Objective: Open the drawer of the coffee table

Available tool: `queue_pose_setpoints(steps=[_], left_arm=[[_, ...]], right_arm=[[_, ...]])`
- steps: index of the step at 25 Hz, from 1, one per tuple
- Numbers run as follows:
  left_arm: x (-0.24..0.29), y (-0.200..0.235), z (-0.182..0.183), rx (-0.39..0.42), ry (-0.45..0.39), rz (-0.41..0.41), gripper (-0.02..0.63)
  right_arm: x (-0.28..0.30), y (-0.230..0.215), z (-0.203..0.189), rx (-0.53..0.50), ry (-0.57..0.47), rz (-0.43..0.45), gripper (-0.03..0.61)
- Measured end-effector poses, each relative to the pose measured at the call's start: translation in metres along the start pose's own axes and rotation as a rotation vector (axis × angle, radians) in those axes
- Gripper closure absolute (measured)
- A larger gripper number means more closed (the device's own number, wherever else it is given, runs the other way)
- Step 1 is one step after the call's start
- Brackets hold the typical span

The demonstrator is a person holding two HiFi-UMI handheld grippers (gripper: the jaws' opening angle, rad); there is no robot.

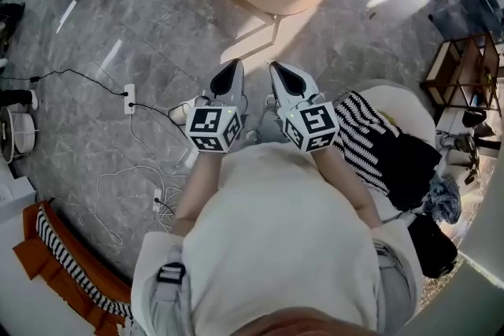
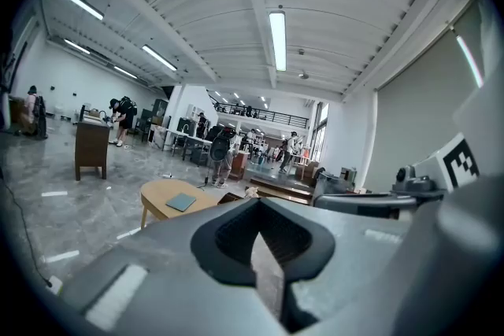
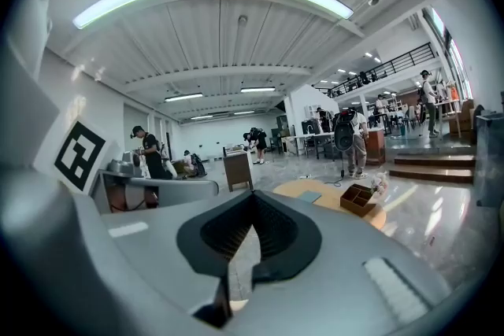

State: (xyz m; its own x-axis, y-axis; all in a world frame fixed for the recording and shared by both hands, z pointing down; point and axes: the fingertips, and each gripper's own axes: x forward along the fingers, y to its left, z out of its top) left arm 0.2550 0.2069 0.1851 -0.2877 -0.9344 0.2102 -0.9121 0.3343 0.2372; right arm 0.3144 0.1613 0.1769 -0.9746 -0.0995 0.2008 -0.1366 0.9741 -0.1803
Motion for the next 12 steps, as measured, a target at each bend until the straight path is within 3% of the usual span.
queue_pose_setpoints(steps=[12], left_arm=[[0.027, 0.051, 0.001, -0.027, 0.008, 0.037, 0.614]], right_arm=[[0.070, -0.010, -0.006, 0.037, 0.024, 0.060, 0.577]])
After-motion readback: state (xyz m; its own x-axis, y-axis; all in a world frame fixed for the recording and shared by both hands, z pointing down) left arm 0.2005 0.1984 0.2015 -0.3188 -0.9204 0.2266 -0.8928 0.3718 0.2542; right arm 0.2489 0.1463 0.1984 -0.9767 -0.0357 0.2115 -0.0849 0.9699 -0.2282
